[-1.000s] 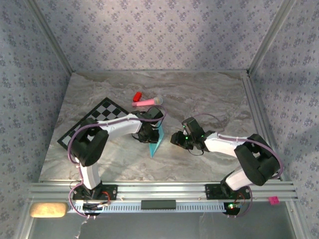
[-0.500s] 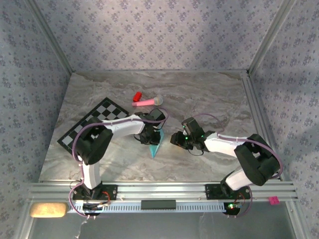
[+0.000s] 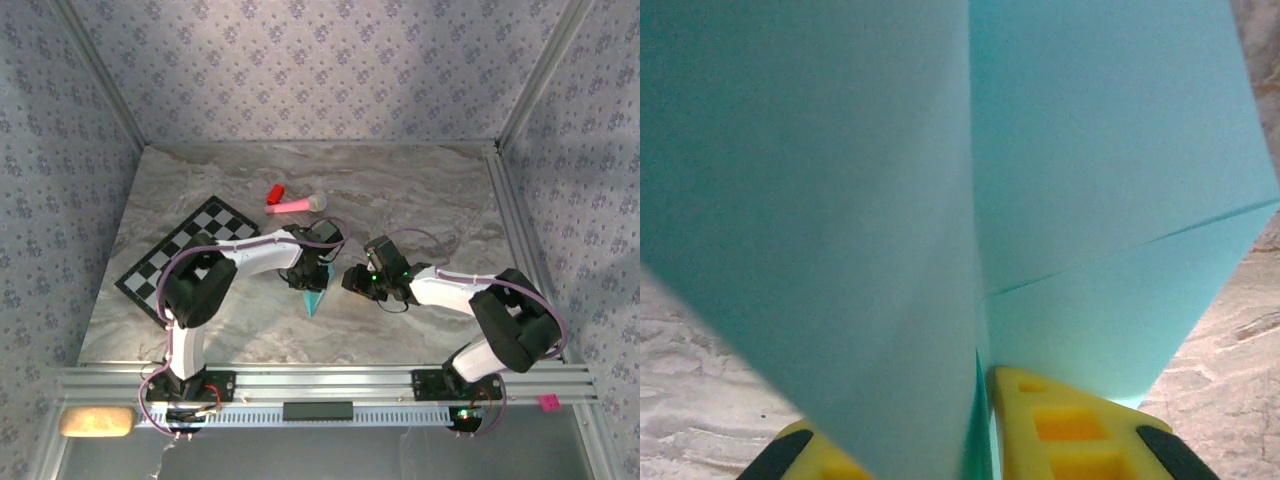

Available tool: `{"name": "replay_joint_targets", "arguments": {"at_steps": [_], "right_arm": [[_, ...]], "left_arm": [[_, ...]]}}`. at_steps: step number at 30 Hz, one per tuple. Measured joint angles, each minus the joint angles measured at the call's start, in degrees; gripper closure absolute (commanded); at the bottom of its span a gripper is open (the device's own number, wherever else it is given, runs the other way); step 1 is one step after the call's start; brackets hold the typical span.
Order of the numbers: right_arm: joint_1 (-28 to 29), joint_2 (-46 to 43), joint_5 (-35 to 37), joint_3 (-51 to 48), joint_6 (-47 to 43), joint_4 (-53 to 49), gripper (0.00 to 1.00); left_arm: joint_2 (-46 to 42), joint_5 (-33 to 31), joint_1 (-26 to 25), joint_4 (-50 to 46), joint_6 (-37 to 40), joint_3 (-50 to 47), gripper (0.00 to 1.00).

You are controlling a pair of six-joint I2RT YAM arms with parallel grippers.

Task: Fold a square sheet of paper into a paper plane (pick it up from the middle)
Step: Move a paper plane to the center of the table.

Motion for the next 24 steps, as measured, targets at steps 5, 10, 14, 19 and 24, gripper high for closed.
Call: {"name": "replay_joint_targets", "arguments": {"at_steps": [5,10,14,19,24], "right_arm": [[-0.3,-5.6,2.6,-1.4,0.0,-1.2,0.6],[-1.9,-11.9,4.3,-3.1,0.0,-3.0,0.59],[-3.3,-14.0,4.7,-4.3,-0.2,-4.0,0.59],[-4.0,-14.4,4.7,-4.7,-0.5,-4.8,0.59],[-4.8,-14.4,4.3,-4.7,-1.7,-5.2,0.59]], "left_arm": [[1.2,-2.3,-0.8,-2.1,-0.6,1.7,0.74],[1.6,-3.1,-0.9,-2.7,-1.7,2.3,0.69],[1.9,-3.9,-1.1,-3.3,-2.8,2.6,0.64],[1.9,-4.7,-1.1,-3.7,-4.9,2.6,0.59],[2.0,-5.3,-1.2,-4.1,-7.1,2.6,0.56]]}}
